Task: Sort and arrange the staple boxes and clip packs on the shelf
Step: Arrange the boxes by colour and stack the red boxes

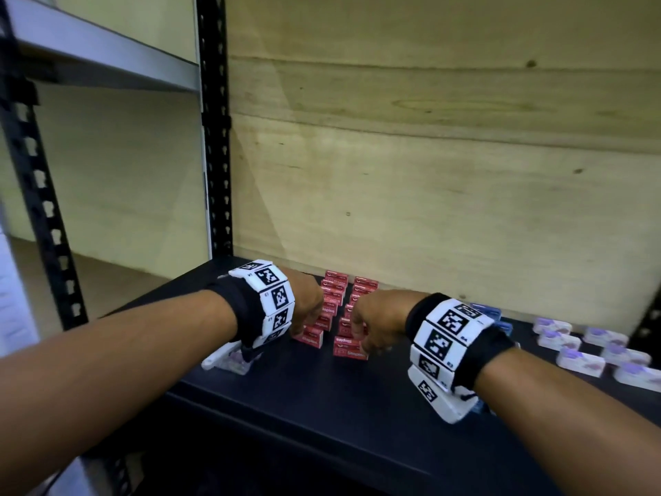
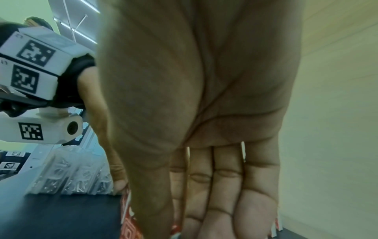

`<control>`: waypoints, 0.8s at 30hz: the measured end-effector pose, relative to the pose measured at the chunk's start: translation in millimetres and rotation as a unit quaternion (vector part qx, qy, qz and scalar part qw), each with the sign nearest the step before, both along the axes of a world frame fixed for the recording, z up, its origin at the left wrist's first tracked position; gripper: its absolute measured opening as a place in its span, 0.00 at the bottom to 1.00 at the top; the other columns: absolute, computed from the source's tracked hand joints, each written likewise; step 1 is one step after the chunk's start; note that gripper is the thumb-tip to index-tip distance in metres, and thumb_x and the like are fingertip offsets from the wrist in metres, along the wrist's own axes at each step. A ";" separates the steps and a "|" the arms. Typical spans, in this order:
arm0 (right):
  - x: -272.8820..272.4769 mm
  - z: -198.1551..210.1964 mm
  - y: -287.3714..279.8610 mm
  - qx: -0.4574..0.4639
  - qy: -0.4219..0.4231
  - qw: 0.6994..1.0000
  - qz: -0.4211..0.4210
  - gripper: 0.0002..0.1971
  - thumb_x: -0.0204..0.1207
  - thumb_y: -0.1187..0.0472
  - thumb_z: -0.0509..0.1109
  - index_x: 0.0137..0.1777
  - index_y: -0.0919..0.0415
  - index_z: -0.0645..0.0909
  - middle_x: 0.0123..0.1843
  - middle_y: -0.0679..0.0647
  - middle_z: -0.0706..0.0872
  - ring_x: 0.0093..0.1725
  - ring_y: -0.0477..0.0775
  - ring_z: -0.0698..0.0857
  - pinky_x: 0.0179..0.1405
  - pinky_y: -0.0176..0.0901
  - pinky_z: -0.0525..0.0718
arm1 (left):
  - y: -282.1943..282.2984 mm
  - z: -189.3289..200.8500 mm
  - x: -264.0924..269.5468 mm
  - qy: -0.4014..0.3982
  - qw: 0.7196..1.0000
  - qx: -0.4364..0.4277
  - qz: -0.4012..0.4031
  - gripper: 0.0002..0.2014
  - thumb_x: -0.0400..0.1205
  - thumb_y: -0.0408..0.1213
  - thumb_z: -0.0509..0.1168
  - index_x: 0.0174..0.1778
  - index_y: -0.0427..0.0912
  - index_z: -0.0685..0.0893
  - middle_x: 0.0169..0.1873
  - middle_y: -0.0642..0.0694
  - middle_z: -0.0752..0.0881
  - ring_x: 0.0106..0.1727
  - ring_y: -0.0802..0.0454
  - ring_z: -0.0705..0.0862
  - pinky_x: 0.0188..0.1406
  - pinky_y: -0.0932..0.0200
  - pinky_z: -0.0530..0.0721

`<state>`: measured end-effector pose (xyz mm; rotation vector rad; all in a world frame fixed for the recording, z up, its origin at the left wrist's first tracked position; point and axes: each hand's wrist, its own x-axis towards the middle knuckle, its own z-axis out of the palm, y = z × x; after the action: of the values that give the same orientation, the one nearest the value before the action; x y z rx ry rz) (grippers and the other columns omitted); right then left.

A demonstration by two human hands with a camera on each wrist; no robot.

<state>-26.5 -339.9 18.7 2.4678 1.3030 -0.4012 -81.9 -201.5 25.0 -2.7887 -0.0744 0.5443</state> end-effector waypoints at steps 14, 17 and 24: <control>-43.4 -6.6 -47.5 0.139 -0.010 0.989 -0.047 0.05 0.79 0.53 0.70 0.49 0.51 0.86 0.44 0.46 0.87 0.43 0.48 0.84 0.37 0.39 0.79 | -1.9 -11.3 -61.1 -0.108 0.986 -0.116 -0.041 0.11 0.82 0.46 0.68 0.60 0.52 0.86 0.52 0.53 0.86 0.51 0.52 0.83 0.52 0.55 0.83; -61.2 -16.6 -53.8 0.179 0.004 0.981 -0.079 0.06 0.79 0.51 0.69 0.48 0.50 0.85 0.43 0.44 0.87 0.44 0.48 0.85 0.44 0.43 0.84 | 7.4 -31.6 -75.3 -0.135 0.975 -0.168 -0.056 0.12 0.83 0.47 0.66 0.61 0.55 0.86 0.55 0.52 0.84 0.57 0.52 0.83 0.60 0.53 0.82; -72.5 -47.4 -73.7 0.318 0.054 0.935 -0.146 0.05 0.76 0.48 0.73 0.46 0.47 0.84 0.37 0.42 0.89 0.37 0.39 0.85 0.42 0.37 0.84 | 20.1 -70.1 -95.7 -0.210 0.930 -0.285 -0.095 0.12 0.85 0.49 0.62 0.63 0.58 0.83 0.51 0.58 0.76 0.55 0.60 0.74 0.61 0.63 0.73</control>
<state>-99.0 -413.5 -28.7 3.2449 1.2488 -0.1985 -177.6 -181.4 -45.1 -3.3759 0.3105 -0.1180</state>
